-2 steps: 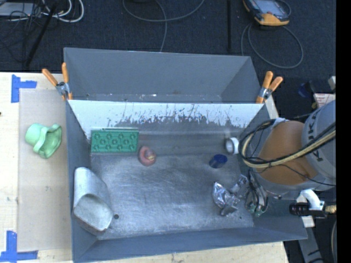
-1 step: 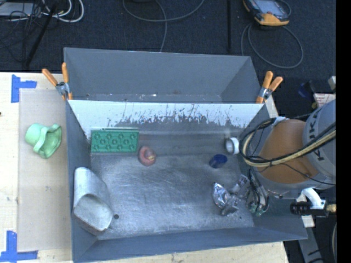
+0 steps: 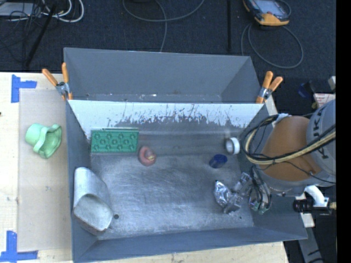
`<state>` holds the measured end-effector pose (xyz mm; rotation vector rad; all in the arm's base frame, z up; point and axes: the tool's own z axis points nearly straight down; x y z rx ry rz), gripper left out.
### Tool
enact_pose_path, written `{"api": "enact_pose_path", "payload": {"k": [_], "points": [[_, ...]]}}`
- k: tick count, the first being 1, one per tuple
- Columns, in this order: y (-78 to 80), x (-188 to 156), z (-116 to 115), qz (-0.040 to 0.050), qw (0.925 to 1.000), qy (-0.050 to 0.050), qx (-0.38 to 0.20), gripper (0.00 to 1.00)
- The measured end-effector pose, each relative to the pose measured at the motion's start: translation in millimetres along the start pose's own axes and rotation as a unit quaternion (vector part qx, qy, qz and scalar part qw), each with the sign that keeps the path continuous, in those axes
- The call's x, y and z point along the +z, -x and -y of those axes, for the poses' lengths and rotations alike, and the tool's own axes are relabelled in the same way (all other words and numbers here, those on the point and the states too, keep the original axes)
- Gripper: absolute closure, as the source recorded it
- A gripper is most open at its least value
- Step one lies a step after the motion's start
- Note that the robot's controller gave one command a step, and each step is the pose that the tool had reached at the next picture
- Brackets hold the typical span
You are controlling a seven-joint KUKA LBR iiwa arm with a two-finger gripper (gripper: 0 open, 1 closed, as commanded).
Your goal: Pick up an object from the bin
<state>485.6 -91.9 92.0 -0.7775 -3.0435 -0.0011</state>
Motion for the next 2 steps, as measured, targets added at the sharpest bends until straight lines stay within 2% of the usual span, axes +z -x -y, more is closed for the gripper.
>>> {"api": "enact_pose_path", "payload": {"k": [1,2], "points": [[0.2,-18.2,-0.1,0.0003,1.0,0.0,-0.003,1.0],[0.4,-21.6,-0.1,0.0001,1.0,0.0,-0.006,1.0]]}}
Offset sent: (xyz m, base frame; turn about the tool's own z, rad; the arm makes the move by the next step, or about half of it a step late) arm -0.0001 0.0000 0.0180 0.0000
